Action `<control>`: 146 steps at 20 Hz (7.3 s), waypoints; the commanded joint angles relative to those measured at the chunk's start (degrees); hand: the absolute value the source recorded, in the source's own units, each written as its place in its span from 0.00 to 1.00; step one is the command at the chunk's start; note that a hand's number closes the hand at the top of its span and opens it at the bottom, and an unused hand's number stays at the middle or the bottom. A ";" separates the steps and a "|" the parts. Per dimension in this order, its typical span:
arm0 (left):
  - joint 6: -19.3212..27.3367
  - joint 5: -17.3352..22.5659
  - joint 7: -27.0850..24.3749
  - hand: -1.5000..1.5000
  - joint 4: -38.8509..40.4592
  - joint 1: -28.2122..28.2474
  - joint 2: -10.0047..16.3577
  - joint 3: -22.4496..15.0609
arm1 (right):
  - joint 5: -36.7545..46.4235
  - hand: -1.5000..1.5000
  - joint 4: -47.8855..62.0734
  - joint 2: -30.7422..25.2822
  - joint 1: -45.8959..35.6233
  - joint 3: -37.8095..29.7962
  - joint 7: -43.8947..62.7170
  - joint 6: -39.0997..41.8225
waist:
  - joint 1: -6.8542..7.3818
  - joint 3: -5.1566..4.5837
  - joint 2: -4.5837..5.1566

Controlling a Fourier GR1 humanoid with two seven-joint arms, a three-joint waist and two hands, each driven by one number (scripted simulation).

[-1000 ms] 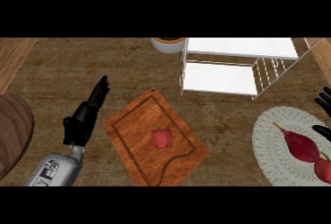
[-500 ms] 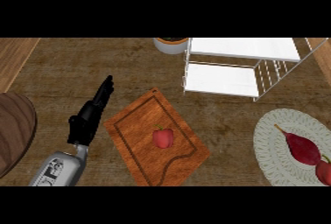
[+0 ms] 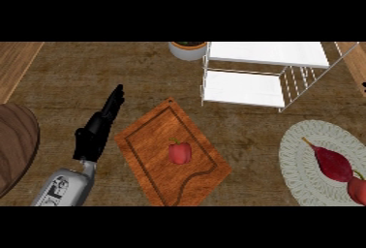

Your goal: Pick the pear from the placemat and place it in the tiered shelf

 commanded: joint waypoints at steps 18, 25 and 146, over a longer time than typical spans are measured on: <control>-3.41 -2.07 1.42 0.50 4.42 -2.37 -2.12 5.55 | 10.28 0.00 -9.13 -0.91 1.75 2.98 -4.18 -0.81 | -2.07 -0.21 -0.45; -2.28 -4.91 3.47 0.50 -6.11 4.30 -3.22 4.31 | 10.41 0.00 -14.07 0.03 8.47 0.24 -3.32 -1.17 | -1.72 -0.18 -0.57; -11.87 -12.73 3.00 0.50 -4.05 3.37 -9.48 14.22 | 80.44 1.00 -44.89 53.21 -41.40 8.71 99.59 -40.77 | -1.29 -0.20 -0.68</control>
